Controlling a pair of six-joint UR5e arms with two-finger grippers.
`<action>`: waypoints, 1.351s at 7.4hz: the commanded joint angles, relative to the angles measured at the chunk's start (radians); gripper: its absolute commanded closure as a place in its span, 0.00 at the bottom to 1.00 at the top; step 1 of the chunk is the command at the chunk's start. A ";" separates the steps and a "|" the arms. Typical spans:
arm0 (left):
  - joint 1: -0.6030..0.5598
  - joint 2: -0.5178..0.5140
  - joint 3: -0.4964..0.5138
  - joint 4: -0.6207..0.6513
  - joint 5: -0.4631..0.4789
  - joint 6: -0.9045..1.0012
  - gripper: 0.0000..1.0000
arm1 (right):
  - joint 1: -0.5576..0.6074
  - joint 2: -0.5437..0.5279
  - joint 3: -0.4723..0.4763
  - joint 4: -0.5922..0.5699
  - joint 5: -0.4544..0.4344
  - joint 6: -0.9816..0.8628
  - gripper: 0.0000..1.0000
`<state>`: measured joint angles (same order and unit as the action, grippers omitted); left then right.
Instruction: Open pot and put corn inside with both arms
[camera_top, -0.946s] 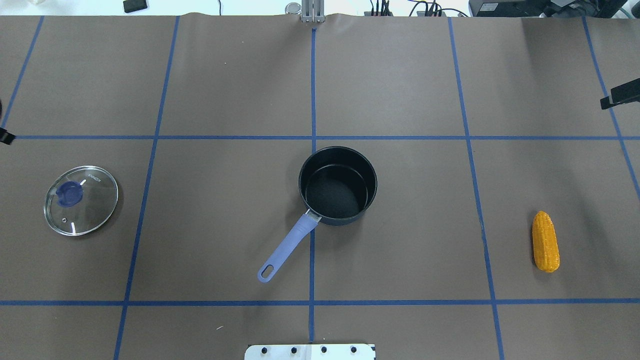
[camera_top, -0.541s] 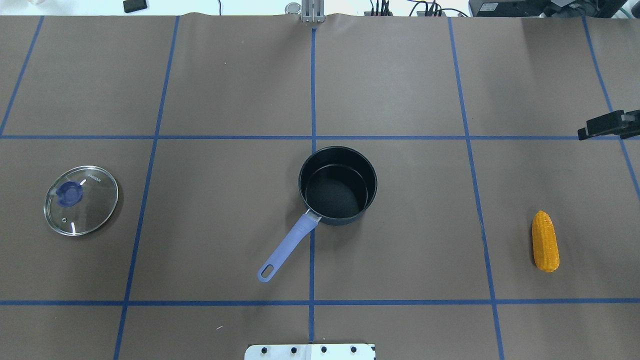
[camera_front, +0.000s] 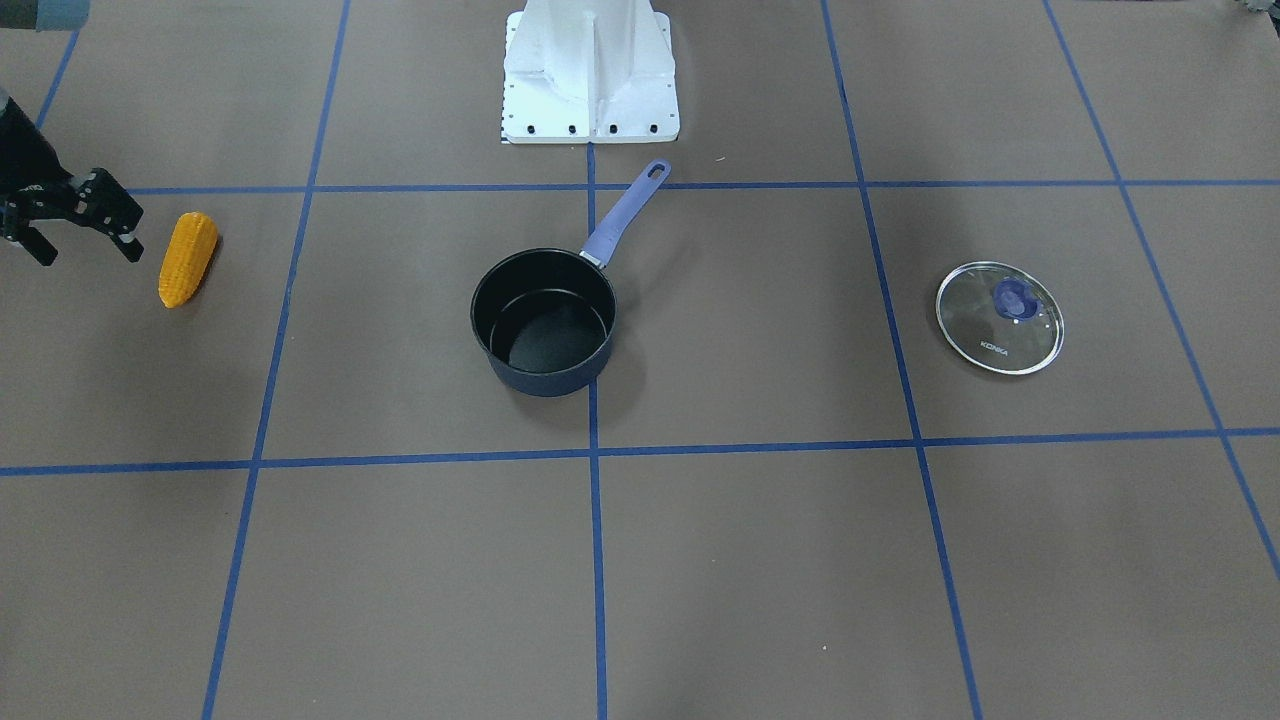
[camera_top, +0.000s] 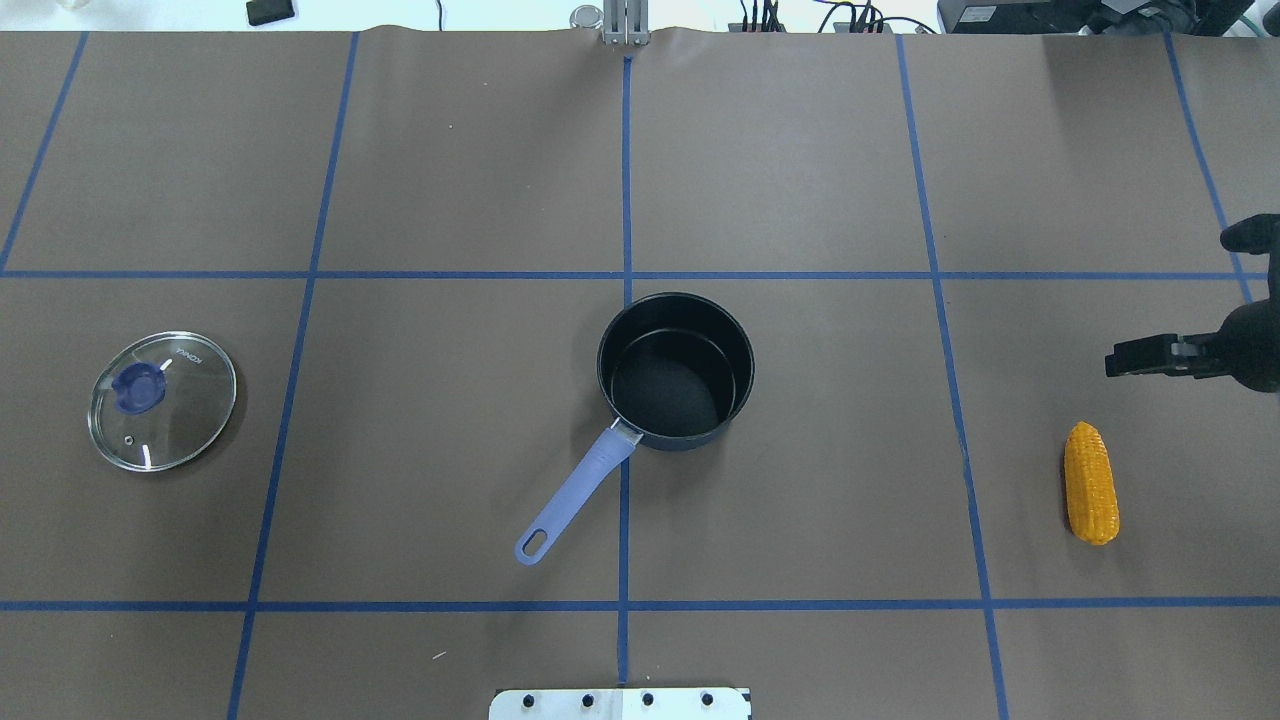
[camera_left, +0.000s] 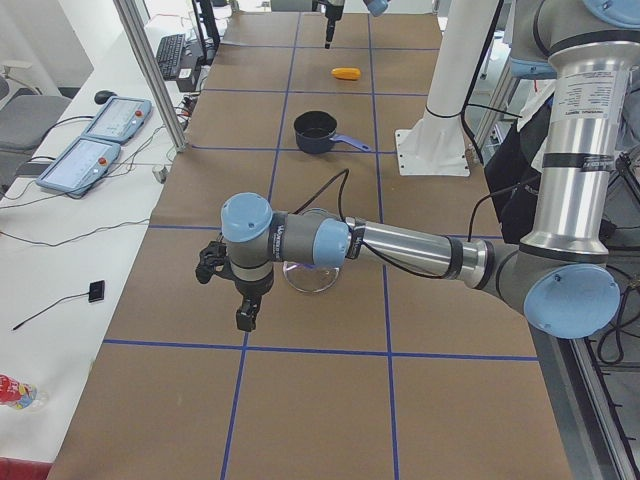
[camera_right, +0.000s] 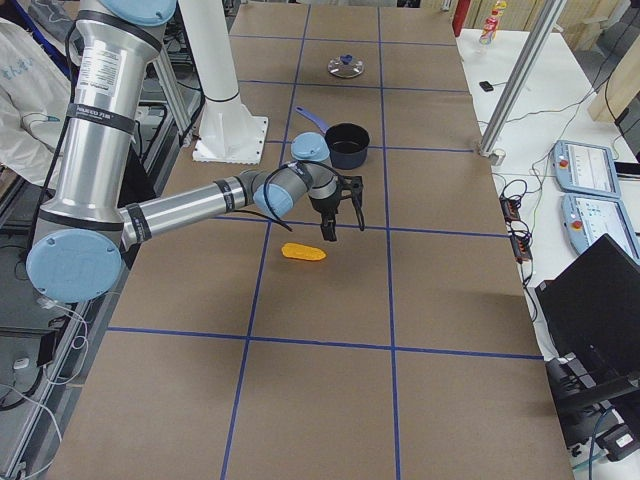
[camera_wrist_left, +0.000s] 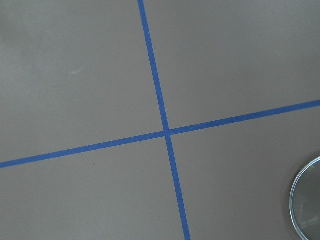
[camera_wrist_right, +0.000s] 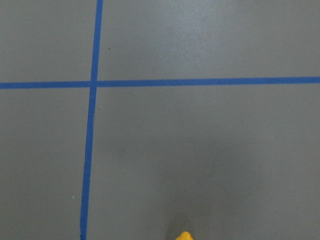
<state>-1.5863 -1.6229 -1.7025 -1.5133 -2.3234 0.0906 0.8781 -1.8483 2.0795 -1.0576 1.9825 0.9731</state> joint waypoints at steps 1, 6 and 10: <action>-0.001 0.000 -0.002 -0.002 -0.002 -0.015 0.01 | -0.187 -0.094 -0.004 0.088 -0.188 0.111 0.00; -0.001 0.000 -0.006 -0.002 -0.065 -0.015 0.01 | -0.433 -0.091 -0.136 0.234 -0.416 0.306 0.06; -0.001 0.000 -0.008 -0.002 -0.067 -0.017 0.01 | -0.444 -0.086 -0.119 0.235 -0.421 0.299 1.00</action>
<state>-1.5877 -1.6230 -1.7113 -1.5162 -2.3897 0.0738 0.4318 -1.9377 1.9403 -0.8227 1.5573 1.2750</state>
